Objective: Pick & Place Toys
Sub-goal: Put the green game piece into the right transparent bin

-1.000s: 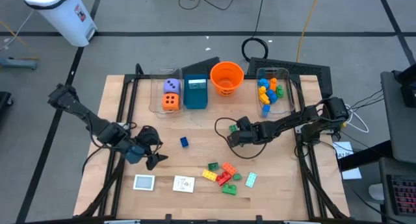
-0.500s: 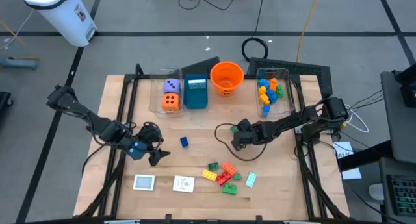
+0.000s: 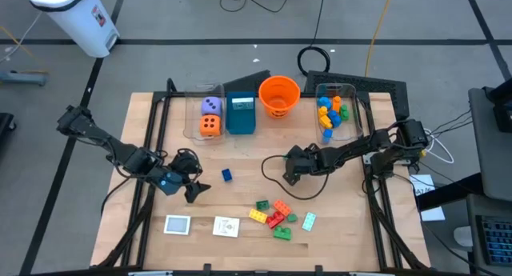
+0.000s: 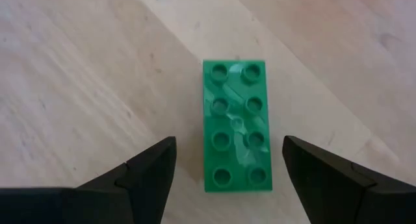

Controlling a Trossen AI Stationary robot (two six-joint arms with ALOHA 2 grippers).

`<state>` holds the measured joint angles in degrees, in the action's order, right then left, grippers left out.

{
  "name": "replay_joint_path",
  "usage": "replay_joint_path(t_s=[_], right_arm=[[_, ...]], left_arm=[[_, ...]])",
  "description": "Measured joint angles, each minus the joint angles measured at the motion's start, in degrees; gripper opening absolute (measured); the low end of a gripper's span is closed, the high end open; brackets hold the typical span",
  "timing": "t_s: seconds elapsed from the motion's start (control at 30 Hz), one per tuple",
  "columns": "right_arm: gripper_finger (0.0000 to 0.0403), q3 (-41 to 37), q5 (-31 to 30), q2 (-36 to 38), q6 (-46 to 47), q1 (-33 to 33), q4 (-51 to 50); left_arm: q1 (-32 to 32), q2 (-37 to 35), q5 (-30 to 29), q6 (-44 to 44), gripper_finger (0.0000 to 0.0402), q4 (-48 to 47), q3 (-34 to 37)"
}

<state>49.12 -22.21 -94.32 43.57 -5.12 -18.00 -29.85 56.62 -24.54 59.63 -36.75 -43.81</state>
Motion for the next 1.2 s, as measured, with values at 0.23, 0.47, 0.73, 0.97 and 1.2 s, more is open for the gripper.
replay_joint_path(t_s=[0.23,0.47,0.73,0.97,1.2], right_arm=[[0.0239,0.00,4.63,0.00,-1.20,2.19,0.41],[0.0184,0.00,4.59,0.00,-0.96,2.53,0.41],[0.0138,0.00,4.59,0.00,-0.96,2.53,0.41],[0.0150,0.00,5.11,0.00,-0.83,2.53,0.41],[0.0141,0.00,7.73,2.82,-1.21,2.55,-0.16]], left_arm=[[0.00,0.00,0.00,-0.62,0.0379,0.09,0.00],[0.00,0.00,-0.02,-0.69,0.0379,0.11,0.00],[0.00,0.00,-0.04,-1.46,0.0379,0.11,0.00],[0.00,0.00,-0.40,-1.45,0.0379,0.11,0.00],[0.48,0.00,-1.05,-1.43,0.0379,0.15,0.00]])
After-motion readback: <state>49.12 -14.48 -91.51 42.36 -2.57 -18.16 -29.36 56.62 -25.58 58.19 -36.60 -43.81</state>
